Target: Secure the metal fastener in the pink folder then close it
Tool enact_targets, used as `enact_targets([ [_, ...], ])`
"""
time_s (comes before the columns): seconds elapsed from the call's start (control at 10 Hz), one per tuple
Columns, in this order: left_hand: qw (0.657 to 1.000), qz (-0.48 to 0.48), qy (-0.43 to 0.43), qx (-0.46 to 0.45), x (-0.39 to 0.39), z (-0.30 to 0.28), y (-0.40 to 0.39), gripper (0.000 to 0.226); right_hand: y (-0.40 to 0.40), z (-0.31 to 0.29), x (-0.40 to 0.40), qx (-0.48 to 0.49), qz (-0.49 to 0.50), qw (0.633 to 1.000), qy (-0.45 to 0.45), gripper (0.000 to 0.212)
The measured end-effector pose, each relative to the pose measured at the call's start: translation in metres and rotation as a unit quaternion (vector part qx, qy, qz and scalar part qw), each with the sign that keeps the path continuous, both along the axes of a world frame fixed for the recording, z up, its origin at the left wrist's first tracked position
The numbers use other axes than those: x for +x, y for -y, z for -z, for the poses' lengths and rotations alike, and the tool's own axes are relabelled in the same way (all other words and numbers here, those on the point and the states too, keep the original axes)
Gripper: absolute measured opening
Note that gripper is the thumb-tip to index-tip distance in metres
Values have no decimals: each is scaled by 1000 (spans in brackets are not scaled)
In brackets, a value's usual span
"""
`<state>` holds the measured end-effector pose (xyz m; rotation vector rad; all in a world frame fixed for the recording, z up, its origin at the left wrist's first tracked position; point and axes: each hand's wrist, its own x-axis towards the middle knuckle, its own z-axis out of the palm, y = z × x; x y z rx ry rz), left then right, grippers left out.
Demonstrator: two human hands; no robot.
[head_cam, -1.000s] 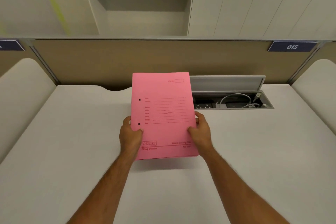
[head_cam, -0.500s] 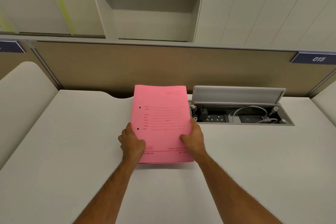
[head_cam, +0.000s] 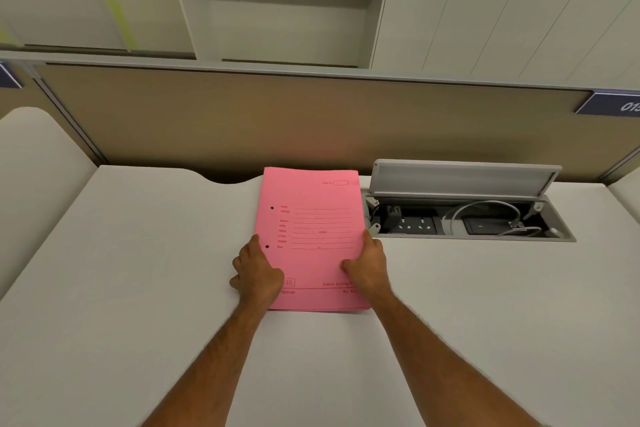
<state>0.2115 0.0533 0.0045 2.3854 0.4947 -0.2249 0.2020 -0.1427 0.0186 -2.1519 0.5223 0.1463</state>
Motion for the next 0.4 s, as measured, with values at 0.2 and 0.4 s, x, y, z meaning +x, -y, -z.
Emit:
enact_targets([
  [0.2, 993, 47, 13, 104, -6, -14, 6, 75, -1, -1, -7, -117, 10, 993, 22, 70],
  [0.4, 977, 103, 108, 155, -24, -40, 24, 59, -4, -25, -25, -149, -41, 982, 110, 64],
])
